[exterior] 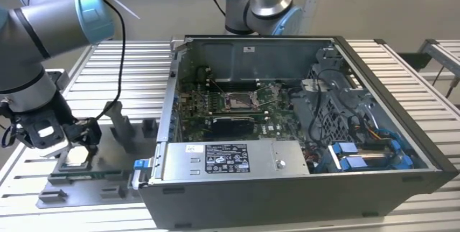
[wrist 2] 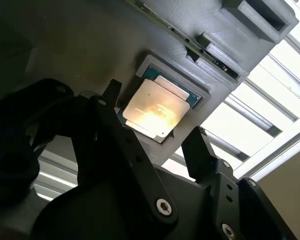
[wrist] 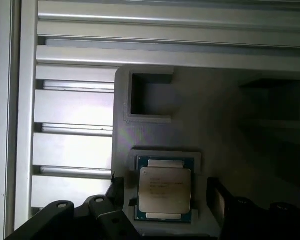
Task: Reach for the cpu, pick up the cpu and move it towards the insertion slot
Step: 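Pick up the cpu and move it towards the insertion slot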
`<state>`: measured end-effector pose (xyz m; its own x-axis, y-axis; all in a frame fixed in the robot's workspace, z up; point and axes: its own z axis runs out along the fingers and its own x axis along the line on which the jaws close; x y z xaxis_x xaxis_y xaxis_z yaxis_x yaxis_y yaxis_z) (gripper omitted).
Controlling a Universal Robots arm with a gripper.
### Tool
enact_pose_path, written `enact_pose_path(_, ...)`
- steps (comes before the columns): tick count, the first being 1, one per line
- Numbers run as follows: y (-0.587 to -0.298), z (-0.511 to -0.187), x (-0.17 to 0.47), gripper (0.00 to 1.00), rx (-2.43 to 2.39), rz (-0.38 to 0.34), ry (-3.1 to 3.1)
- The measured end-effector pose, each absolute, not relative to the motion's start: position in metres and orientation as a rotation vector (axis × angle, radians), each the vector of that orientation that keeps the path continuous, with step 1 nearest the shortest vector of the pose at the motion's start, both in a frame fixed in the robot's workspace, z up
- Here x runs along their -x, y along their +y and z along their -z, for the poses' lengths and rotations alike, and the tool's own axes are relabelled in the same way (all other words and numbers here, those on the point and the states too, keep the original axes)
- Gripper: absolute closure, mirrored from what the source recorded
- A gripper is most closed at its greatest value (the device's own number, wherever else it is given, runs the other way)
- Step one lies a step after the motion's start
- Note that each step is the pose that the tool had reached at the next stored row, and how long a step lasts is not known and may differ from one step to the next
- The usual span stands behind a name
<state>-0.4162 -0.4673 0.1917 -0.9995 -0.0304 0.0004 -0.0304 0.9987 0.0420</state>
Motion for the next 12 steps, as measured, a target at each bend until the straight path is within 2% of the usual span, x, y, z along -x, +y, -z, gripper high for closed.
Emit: enact_pose_path(12, -0.4704, -0.1882, 0.4173, 0.0, -0.048, 0.066, -3.141)
